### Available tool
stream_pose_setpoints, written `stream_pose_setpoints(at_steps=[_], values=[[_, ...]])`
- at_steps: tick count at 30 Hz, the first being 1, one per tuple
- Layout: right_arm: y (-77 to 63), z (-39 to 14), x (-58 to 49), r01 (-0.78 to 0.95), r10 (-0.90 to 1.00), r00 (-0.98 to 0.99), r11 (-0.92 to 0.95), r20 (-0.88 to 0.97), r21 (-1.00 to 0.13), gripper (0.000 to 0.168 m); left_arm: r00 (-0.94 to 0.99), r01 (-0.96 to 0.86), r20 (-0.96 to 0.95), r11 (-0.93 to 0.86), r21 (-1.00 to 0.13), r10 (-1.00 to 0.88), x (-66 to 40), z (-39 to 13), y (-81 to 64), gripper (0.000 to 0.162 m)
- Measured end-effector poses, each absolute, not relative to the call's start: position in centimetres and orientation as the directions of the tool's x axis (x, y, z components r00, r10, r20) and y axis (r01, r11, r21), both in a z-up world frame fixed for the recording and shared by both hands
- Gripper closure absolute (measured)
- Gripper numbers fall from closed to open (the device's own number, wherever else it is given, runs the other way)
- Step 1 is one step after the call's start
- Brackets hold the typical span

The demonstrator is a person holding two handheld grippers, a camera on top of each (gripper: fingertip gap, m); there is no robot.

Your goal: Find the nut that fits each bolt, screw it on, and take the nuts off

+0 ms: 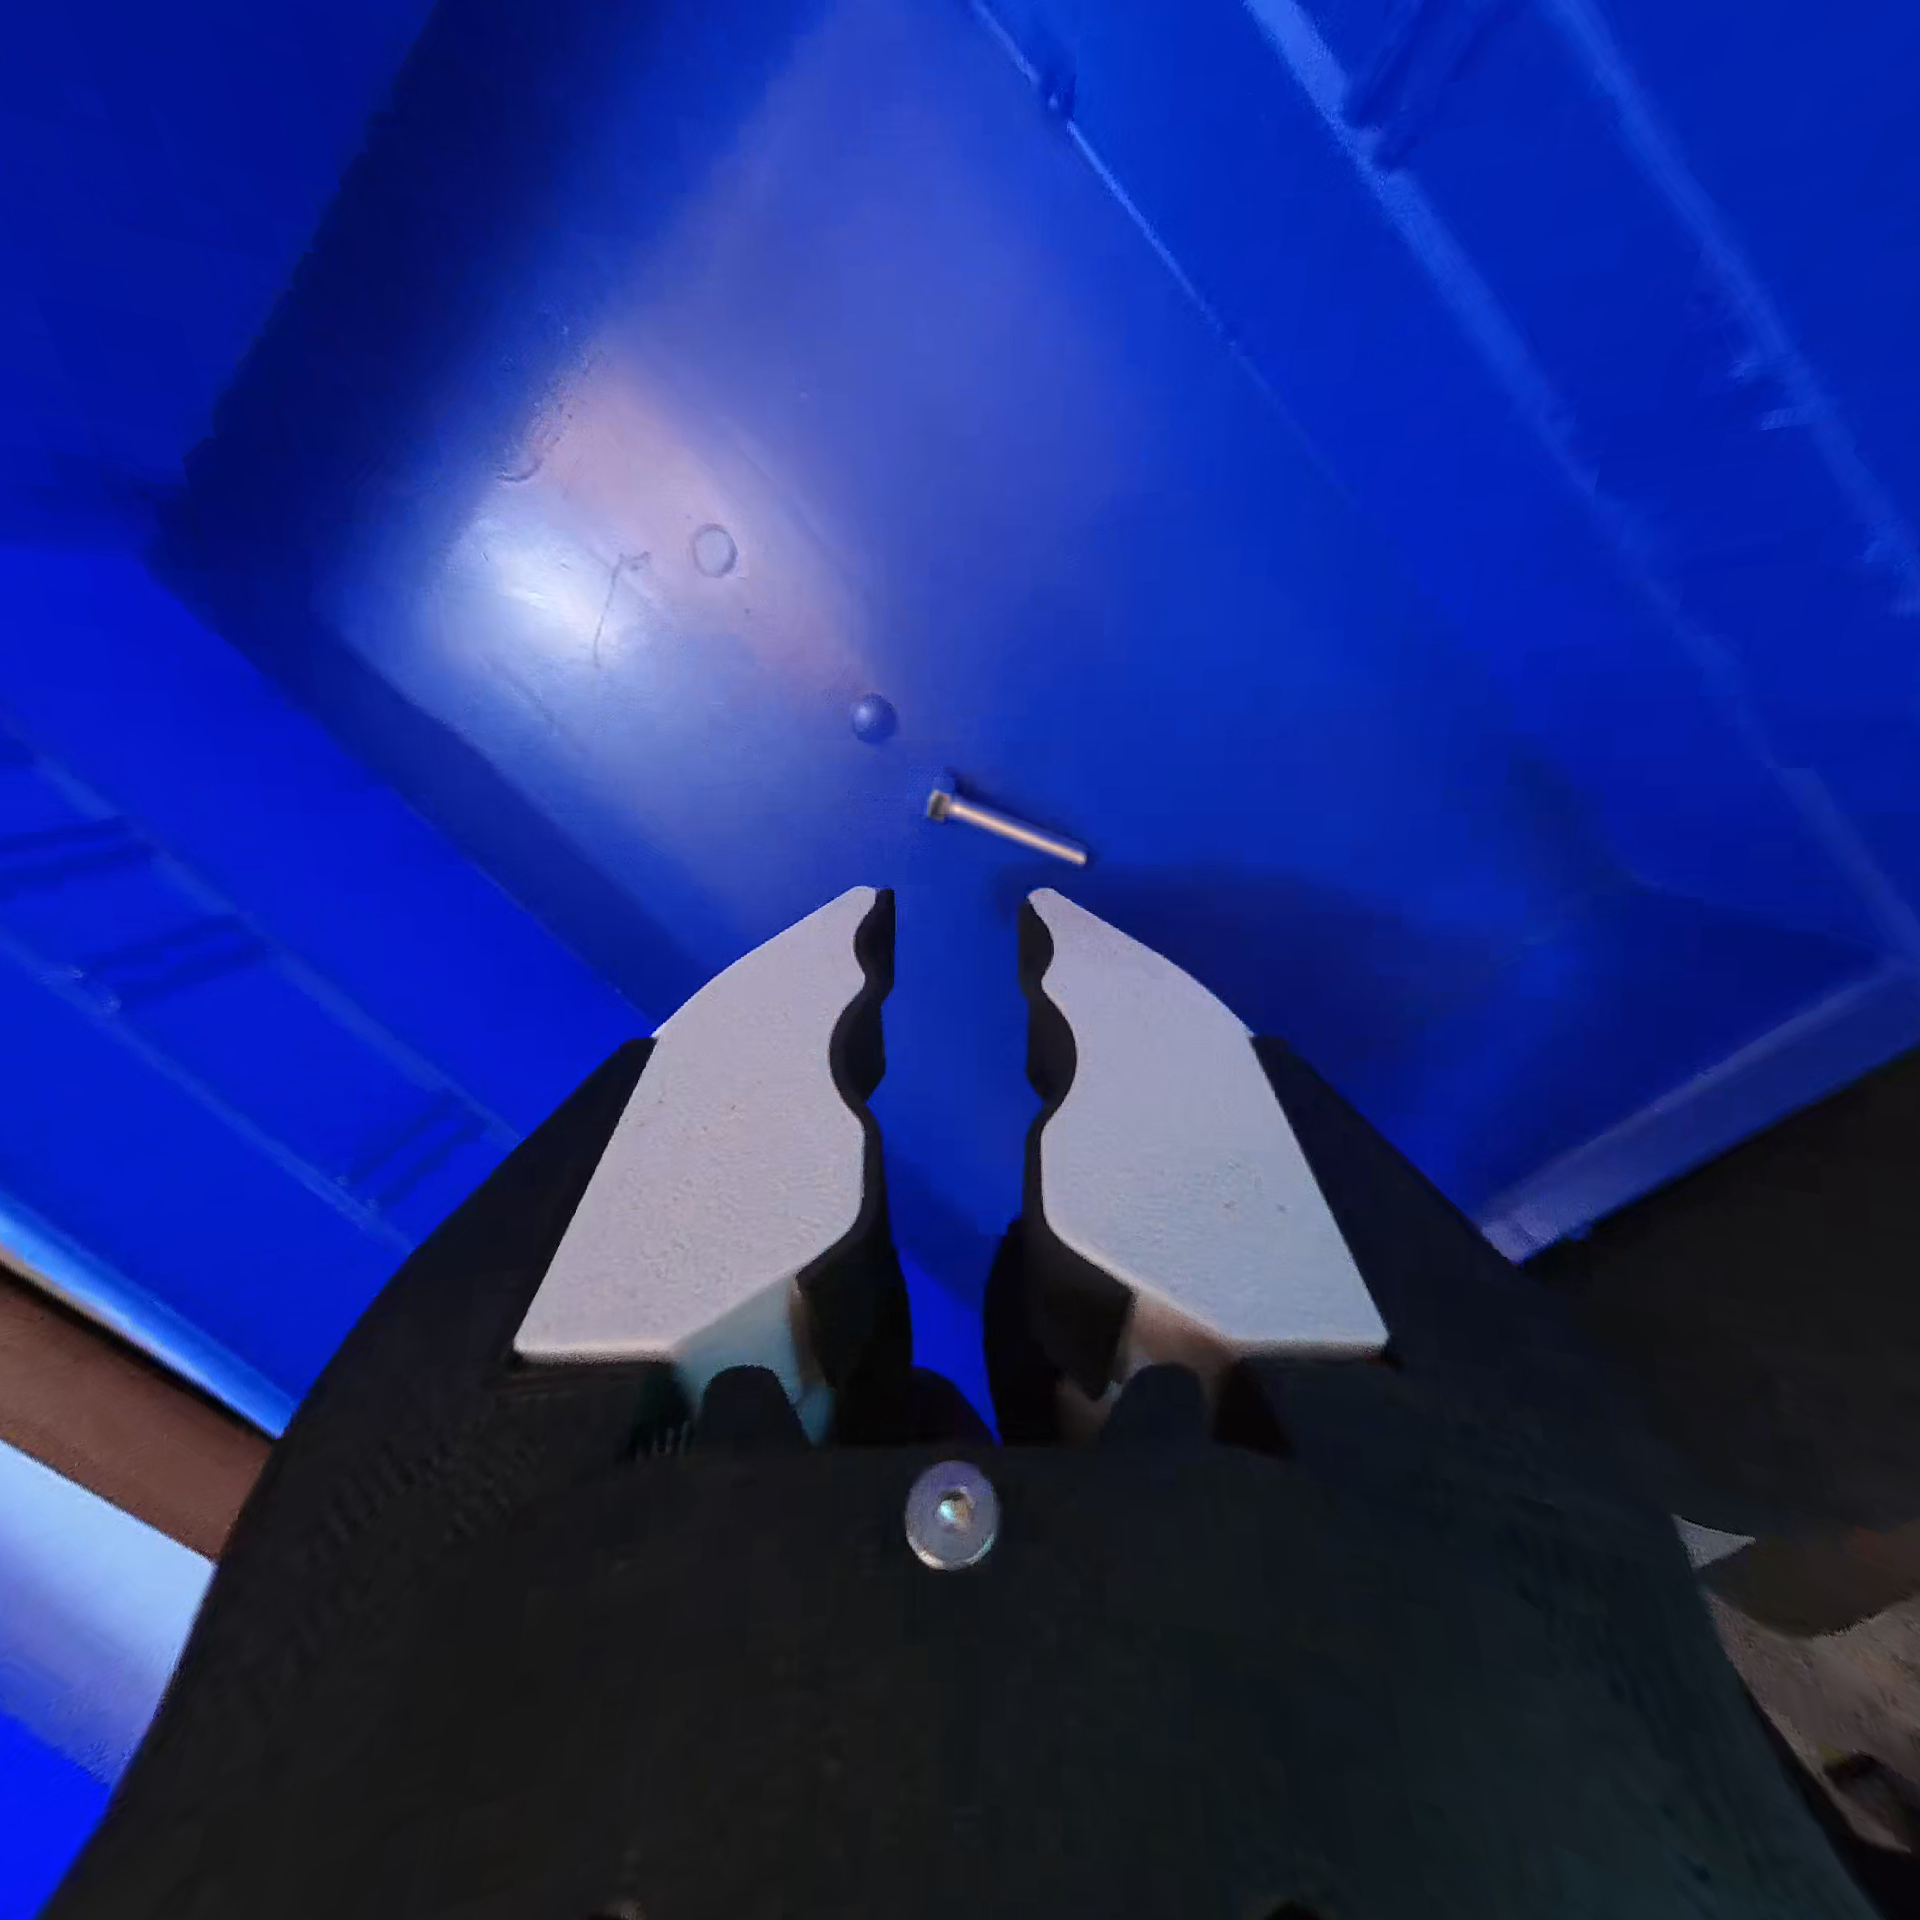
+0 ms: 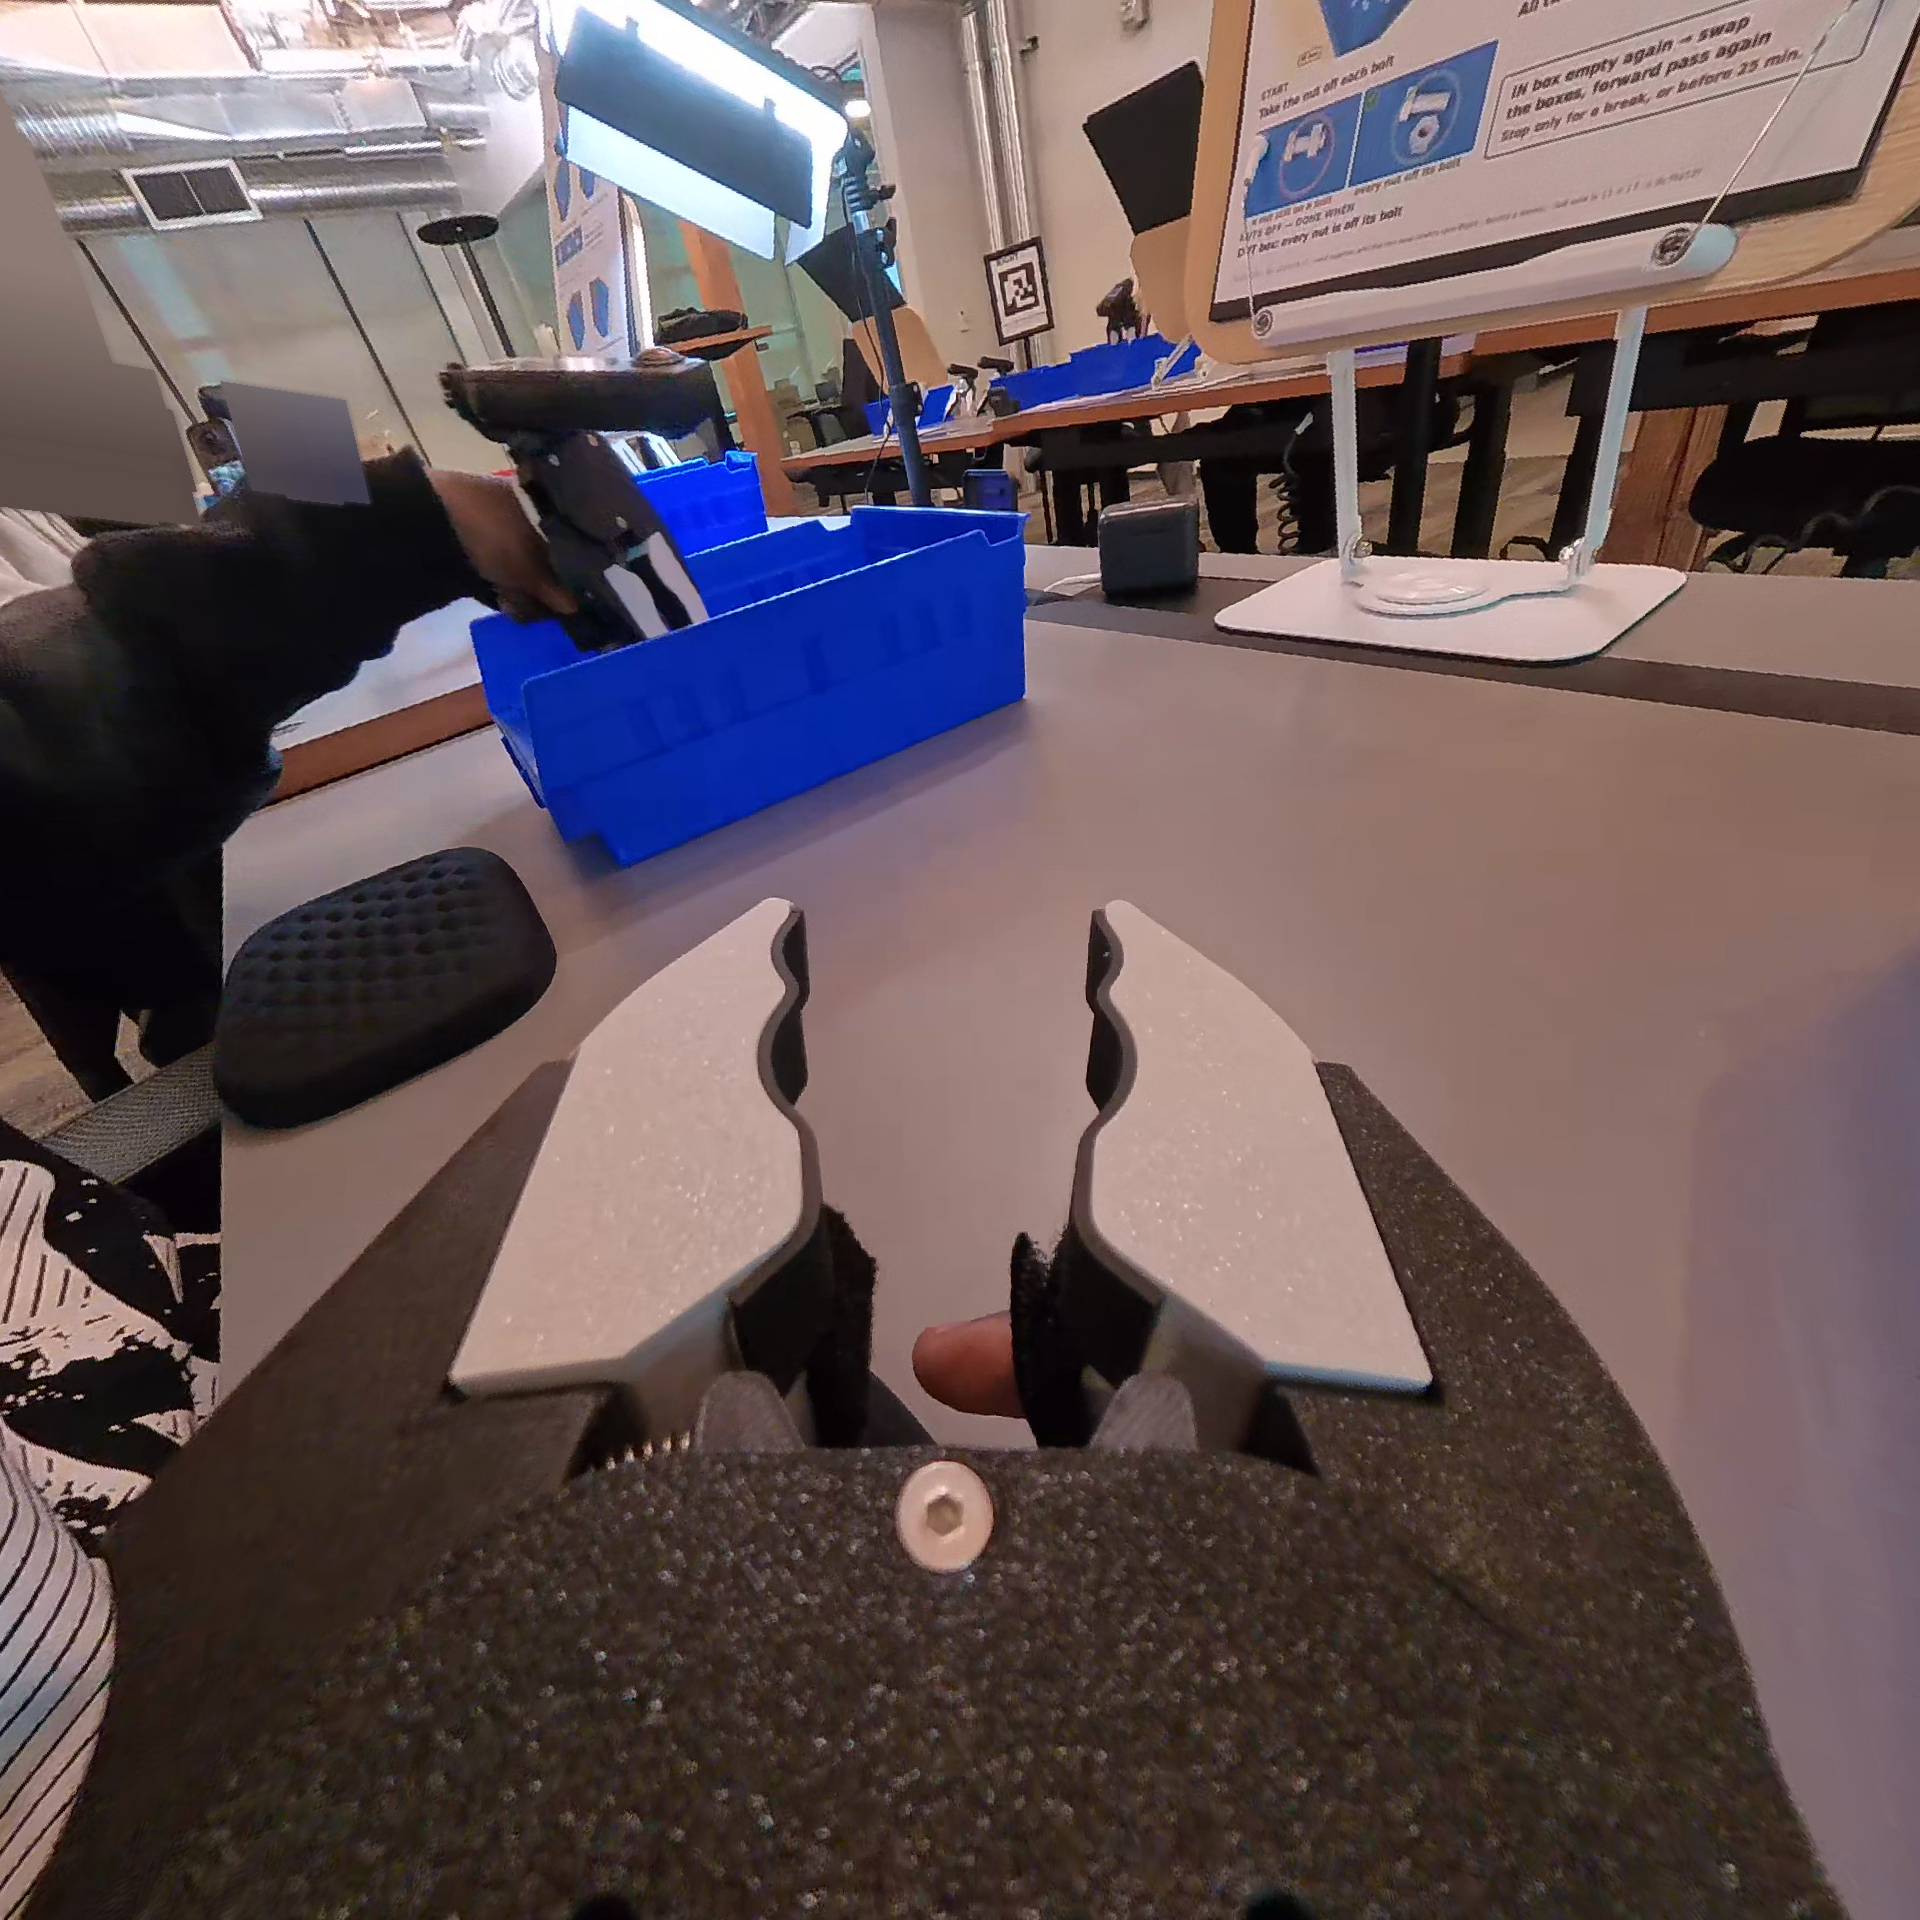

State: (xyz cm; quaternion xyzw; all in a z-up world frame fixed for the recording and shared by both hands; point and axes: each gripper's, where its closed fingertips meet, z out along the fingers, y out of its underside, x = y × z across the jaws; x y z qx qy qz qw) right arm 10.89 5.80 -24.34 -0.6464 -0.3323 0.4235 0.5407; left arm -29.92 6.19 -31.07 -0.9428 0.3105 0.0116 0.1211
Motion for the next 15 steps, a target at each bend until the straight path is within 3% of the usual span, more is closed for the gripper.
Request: stream_pose_setpoints(at_steps=[6,10,15], values=[[5.9,-24.4,10.9,-0.026,0.886,0.423,-0.198,-0.190,-0.980,0.117,0.818,-0.549,0.056,-0.805,-0.223,-0.573,-29.0,-32.0,7.1,0.140],[5.8,-24.4,10.9,-0.028,0.887,0.420,-0.197,-0.191,-0.980,0.119,0.491,-0.869,-0.157,-0.470,-0.154,-0.857,-29.6,-32.0,7.3,0.138],[5.8,-24.4,10.9,-0.023,0.888,0.420,-0.194,-0.185,-0.981,0.120,0.104,-0.994,-0.179,-0.106,-0.001,-0.978,-28.5,-32.3,6.6,0.144]])
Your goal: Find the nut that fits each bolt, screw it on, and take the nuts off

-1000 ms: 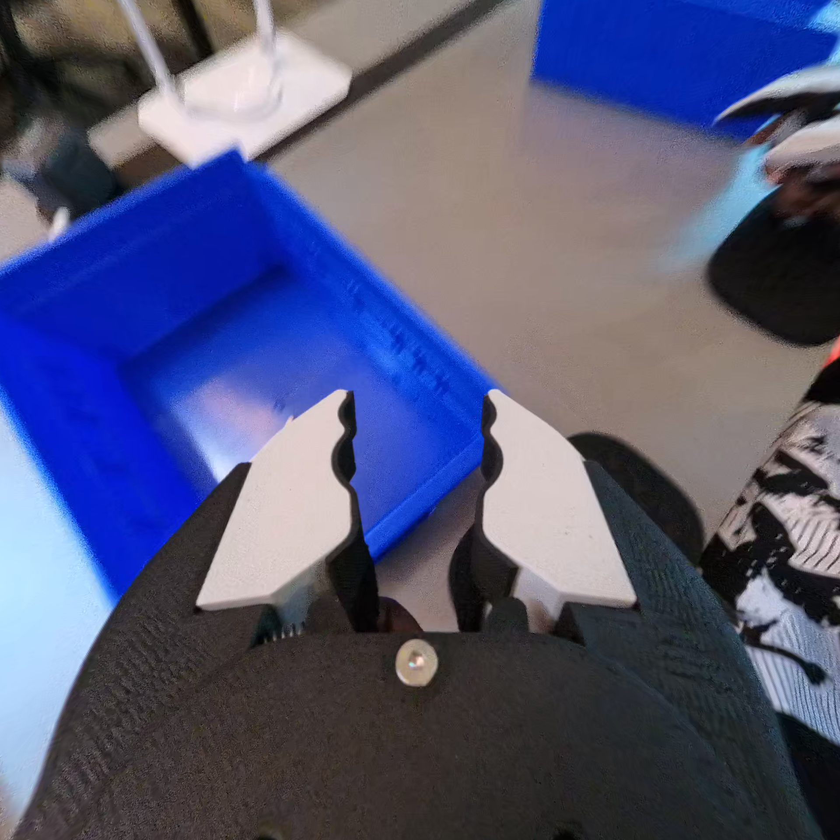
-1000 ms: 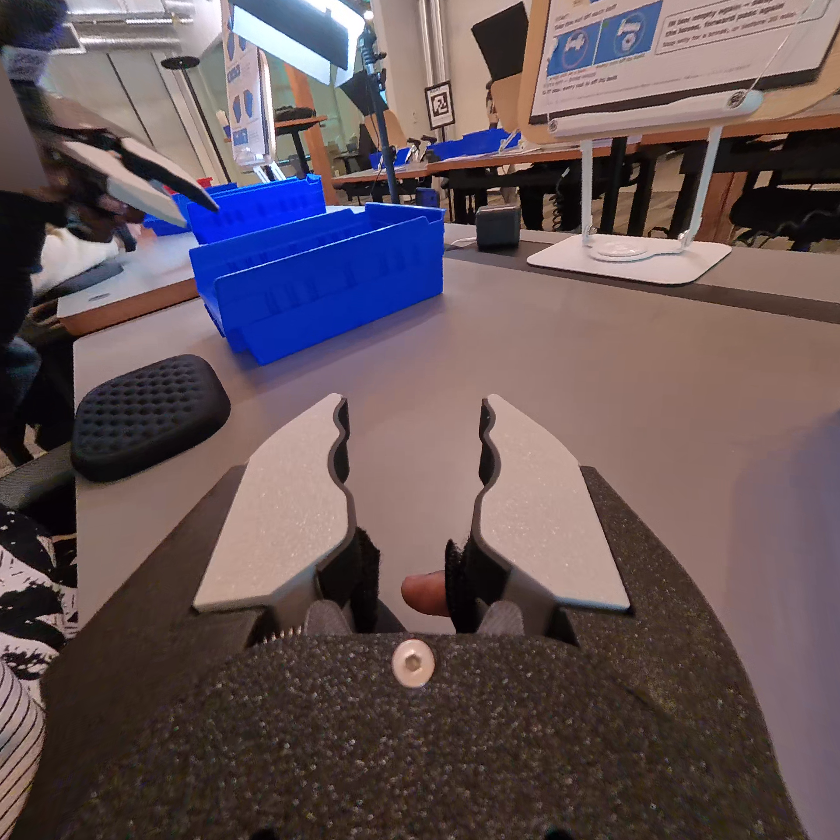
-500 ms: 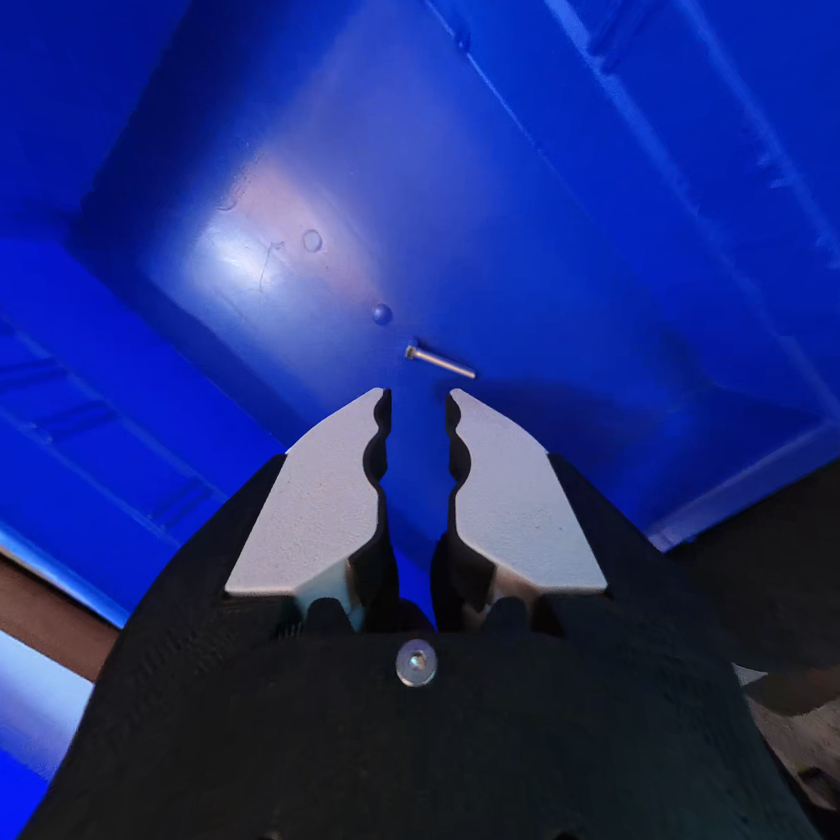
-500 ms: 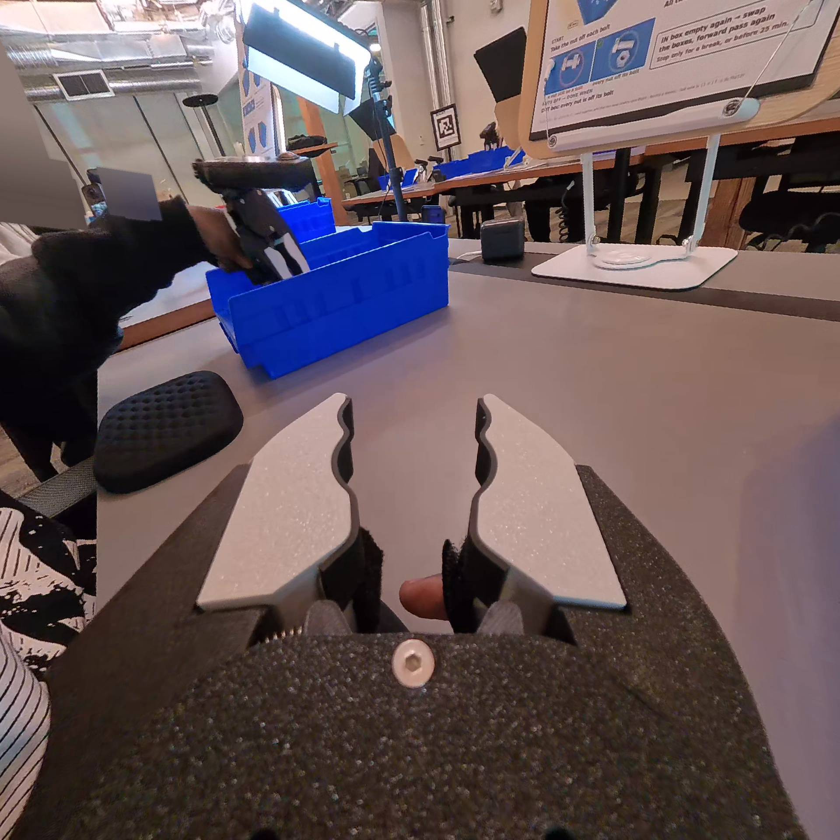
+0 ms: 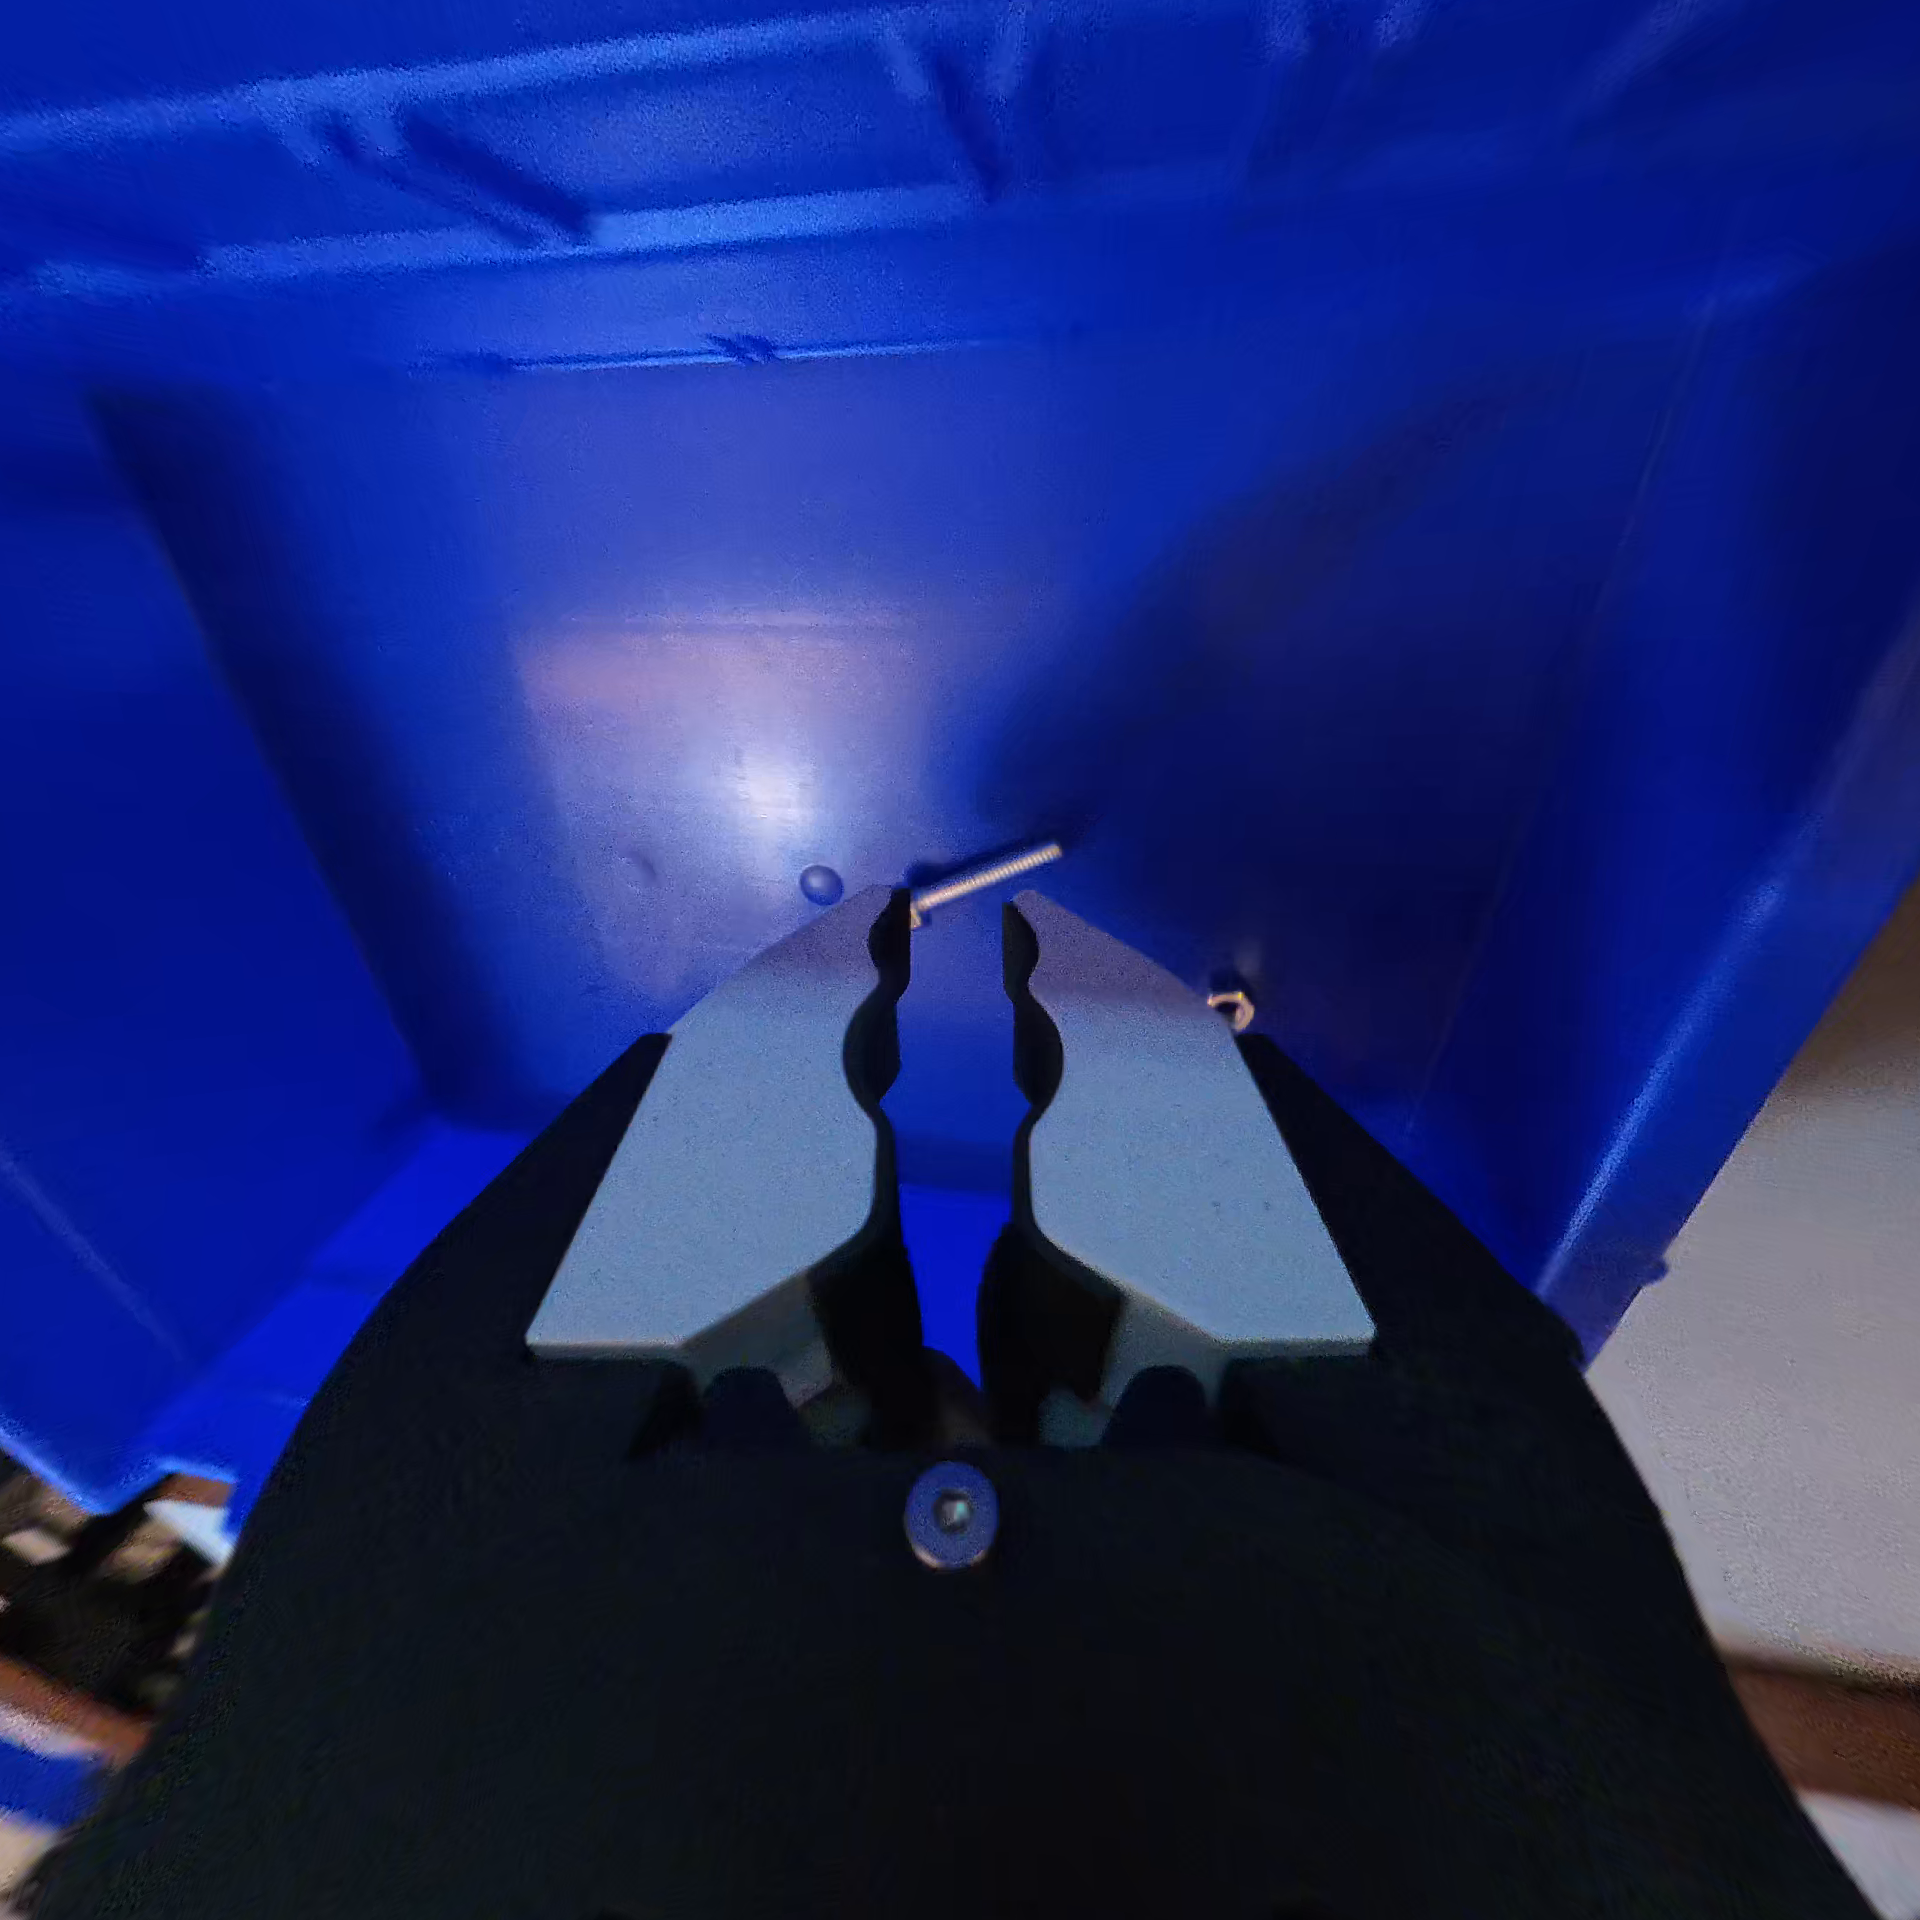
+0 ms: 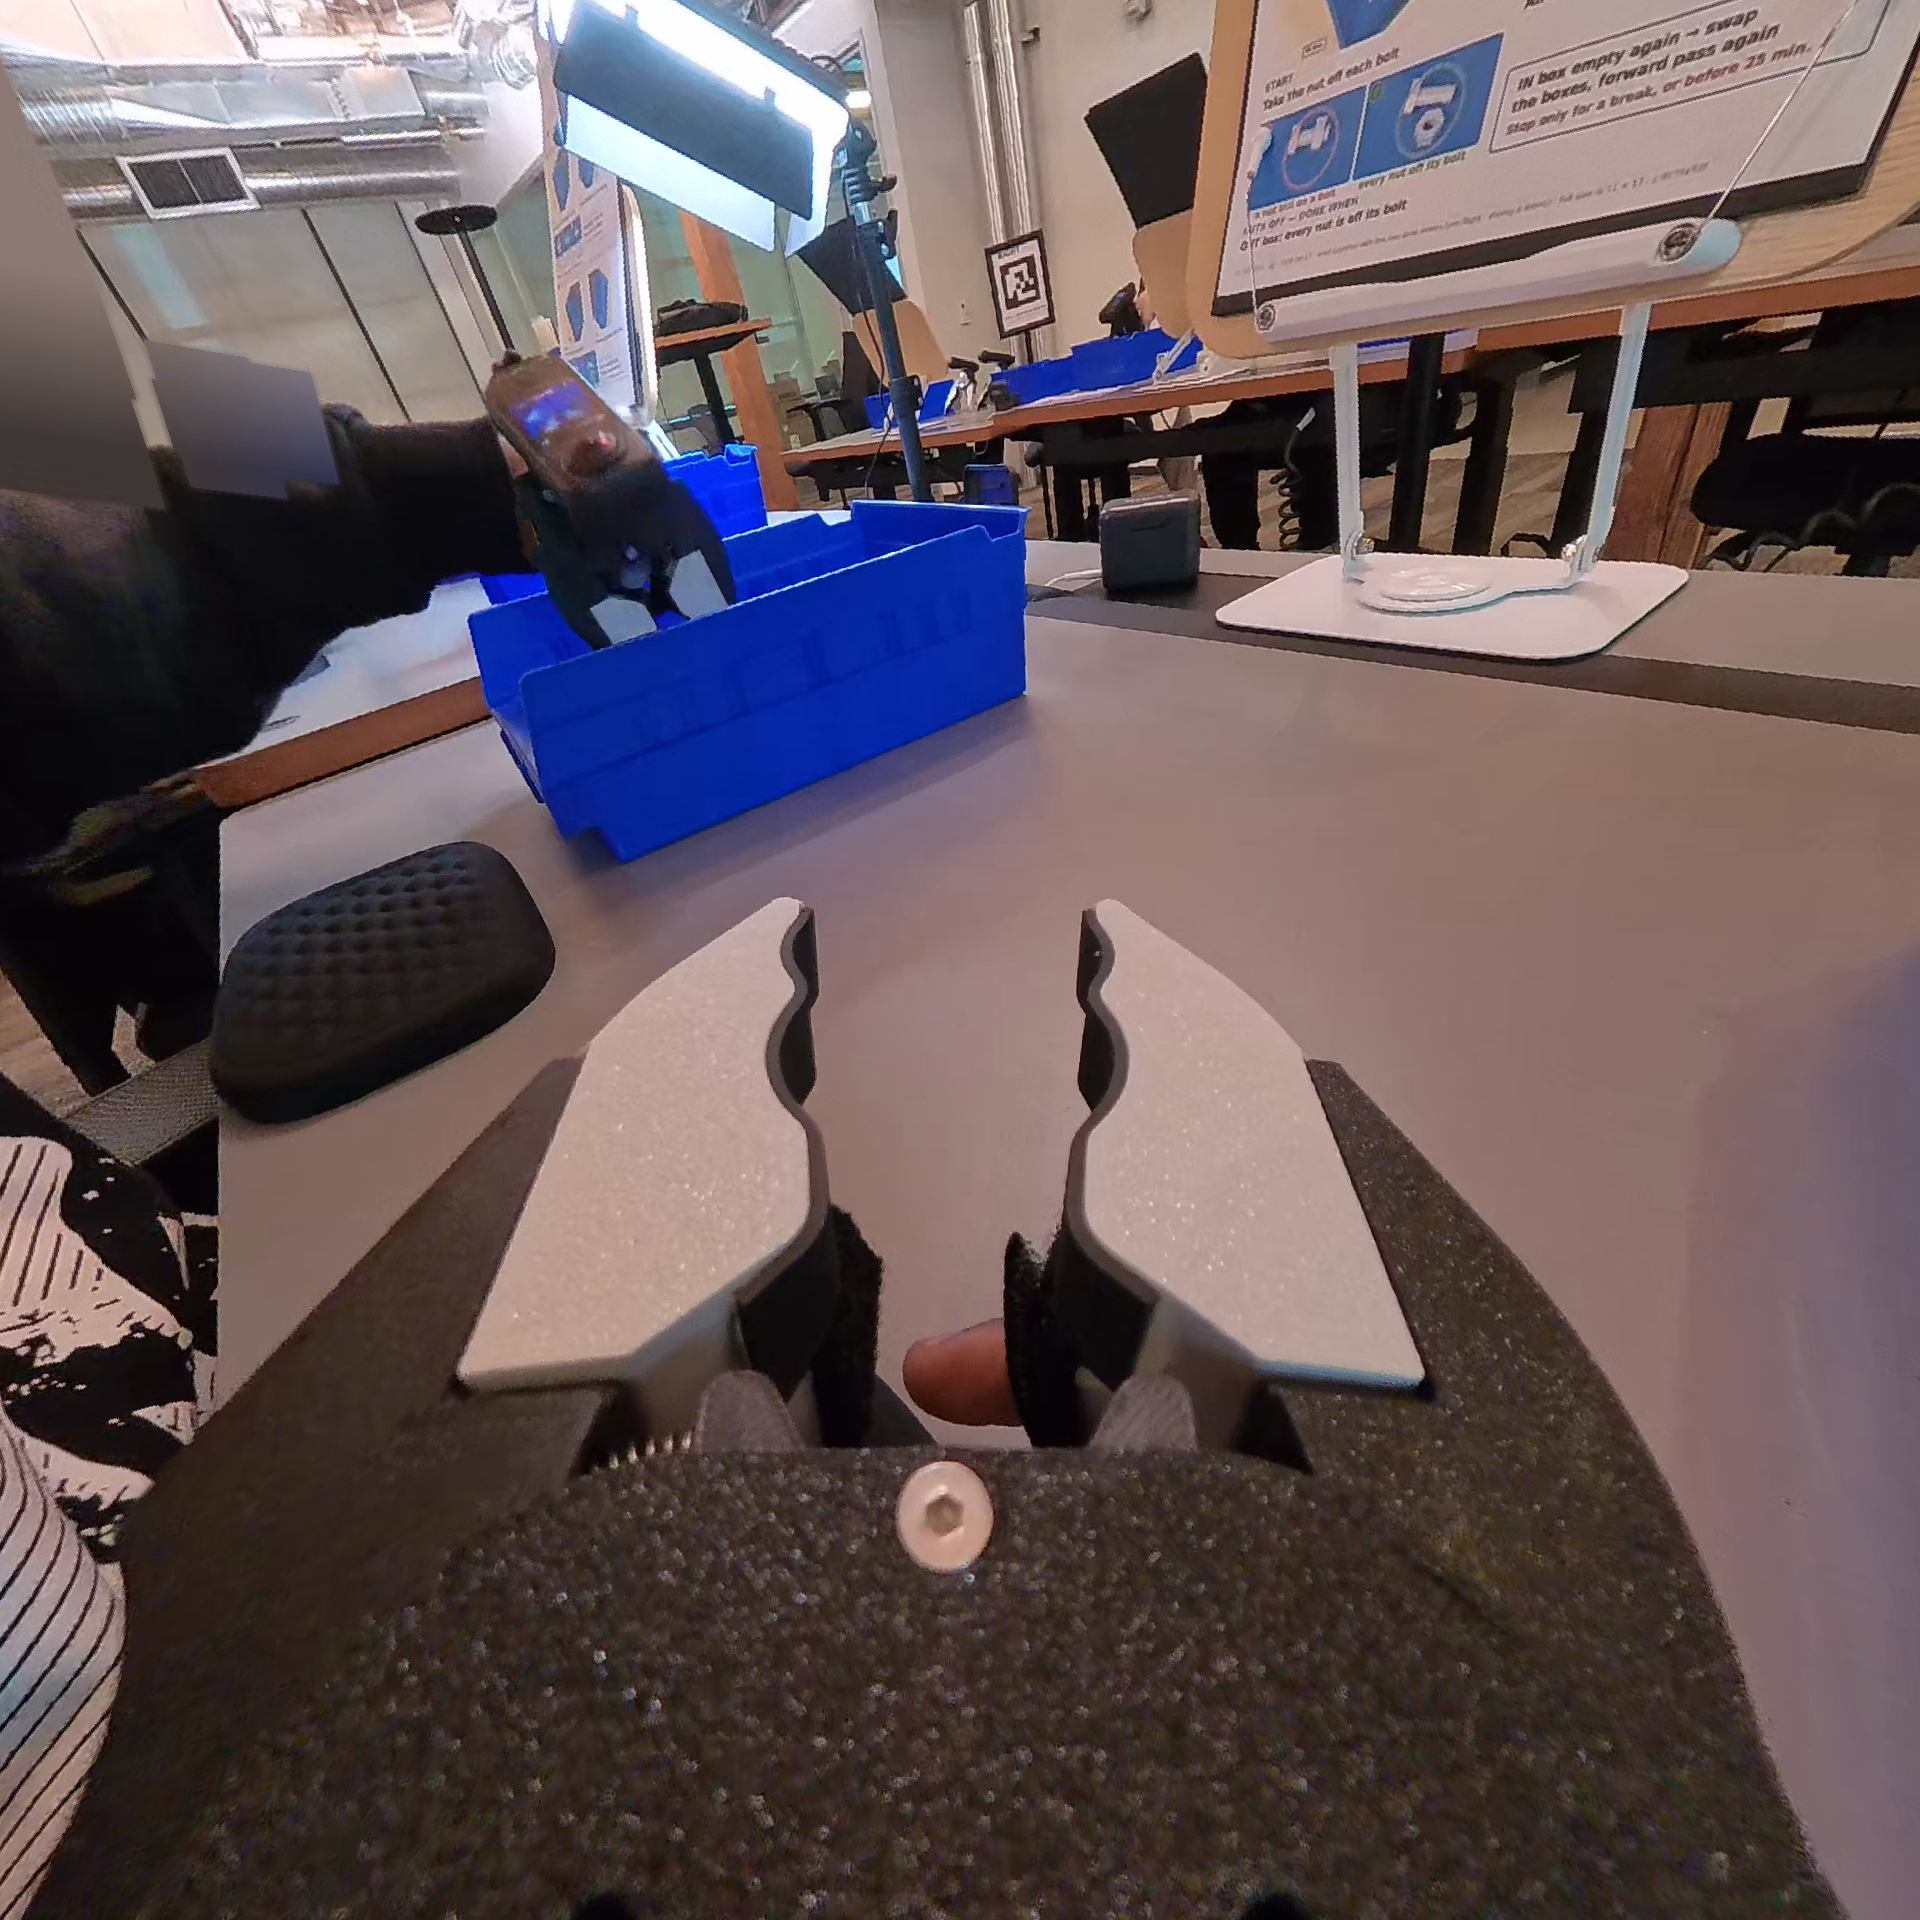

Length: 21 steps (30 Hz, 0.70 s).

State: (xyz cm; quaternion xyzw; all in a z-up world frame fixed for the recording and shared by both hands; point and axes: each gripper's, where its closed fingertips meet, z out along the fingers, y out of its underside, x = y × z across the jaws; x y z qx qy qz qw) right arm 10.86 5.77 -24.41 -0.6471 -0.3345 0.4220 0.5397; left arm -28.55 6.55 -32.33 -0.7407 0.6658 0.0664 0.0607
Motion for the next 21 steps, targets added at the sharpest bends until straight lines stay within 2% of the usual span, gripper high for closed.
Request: stream_pose_setpoints(at_steps=[3,5,7,10,21], values=[[5.8,-24.4,10.9,-0.021,0.888,0.421,-0.191,-0.182,-0.981,0.120,-0.050,-0.992,-0.134,0.035,0.119,-0.990,-29.0,-33.2,6.2,0.141],[5.8,-24.4,10.9,-0.021,0.889,0.421,-0.192,-0.183,-0.981,0.121,-0.105,-0.985,-0.112,0.088,0.148,-0.988,-28.9,-33.6,6.3,0.137],[5.8,-24.4,10.9,-0.023,0.888,0.421,-0.193,-0.185,-0.981,0.121,-0.136,-0.982,-0.083,0.123,0.140,-0.987,-28.5,-33.8,6.1,0.137],[5.8,-24.4,10.9,-0.026,0.888,0.421,-0.195,-0.187,-0.981,0.121,-0.151,-0.971,-0.033,0.142,0.193,-0.988,-29.2,-34.2,5.7,0.138],[5.8,-24.4,11.0,-0.031,0.886,0.422,-0.198,-0.192,-0.980,0.122,-0.108,-0.977,-0.003,0.106,0.183,-0.994,-29.2,-34.4,5.6,0.153]])
